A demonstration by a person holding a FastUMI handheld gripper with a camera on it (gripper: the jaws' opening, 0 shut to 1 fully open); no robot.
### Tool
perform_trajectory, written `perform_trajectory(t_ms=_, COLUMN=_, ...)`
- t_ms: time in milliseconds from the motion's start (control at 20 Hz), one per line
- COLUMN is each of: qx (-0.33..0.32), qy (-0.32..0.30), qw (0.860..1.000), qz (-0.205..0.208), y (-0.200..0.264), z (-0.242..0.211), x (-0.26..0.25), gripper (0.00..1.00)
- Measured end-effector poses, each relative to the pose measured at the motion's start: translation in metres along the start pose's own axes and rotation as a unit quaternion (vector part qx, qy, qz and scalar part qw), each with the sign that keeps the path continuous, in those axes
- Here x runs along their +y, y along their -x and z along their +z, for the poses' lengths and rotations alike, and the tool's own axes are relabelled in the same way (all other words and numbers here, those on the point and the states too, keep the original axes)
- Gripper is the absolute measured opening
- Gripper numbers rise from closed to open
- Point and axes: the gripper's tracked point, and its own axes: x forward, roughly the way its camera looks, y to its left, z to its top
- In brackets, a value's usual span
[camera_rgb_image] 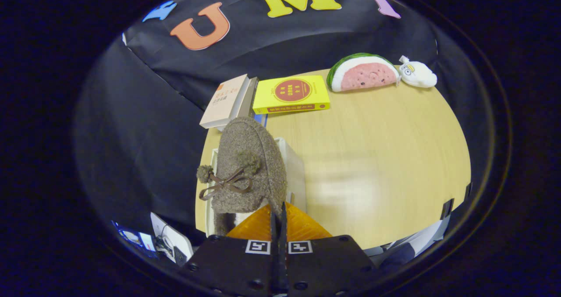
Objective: Open the storage box then place both shoes into the box .Put the left shoe in first, then the right shoe, with the right side of both shoes facing outward in a uniform manner.
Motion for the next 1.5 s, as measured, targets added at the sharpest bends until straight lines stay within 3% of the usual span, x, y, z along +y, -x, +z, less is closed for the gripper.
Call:
perform_trajectory(t_ms=300, qx=-0.030, qy=-0.002, qw=0.999, qz=-0.024, y=-0.023, z=-0.015, x=0.020, gripper=0.00)
perform_trajectory(t_ms=600, qx=-0.055, qy=0.027, qw=0.996, qz=-0.069, y=-0.039, z=-0.018, x=0.001, gripper=0.00)
perform_trajectory(t_ms=900, qx=-0.053, qy=0.016, qw=0.997, qz=-0.052, y=-0.047, z=-0.025, x=-0.002, gripper=0.02)
perform_trajectory(t_ms=950, qx=-0.053, qy=0.016, qw=0.997, qz=-0.049, y=-0.047, z=-0.026, x=-0.001, gripper=0.06)
perform_trajectory(t_ms=1100, qx=-0.057, qy=0.004, qw=0.998, qz=-0.030, y=-0.047, z=-0.027, x=-0.001, gripper=0.05)
perform_trajectory(t_ms=1150, qx=-0.054, qy=0.002, qw=0.998, qz=-0.021, y=-0.046, z=-0.027, x=-0.001, gripper=0.11)
perform_trajectory(t_ms=1300, qx=-0.059, qy=0.000, qw=0.998, qz=-0.008, y=-0.041, z=-0.027, x=-0.005, gripper=0.11)
perform_trajectory(t_ms=1500, qx=-0.097, qy=0.014, qw=0.995, qz=-0.019, y=-0.026, z=-0.012, x=-0.025, gripper=0.13)
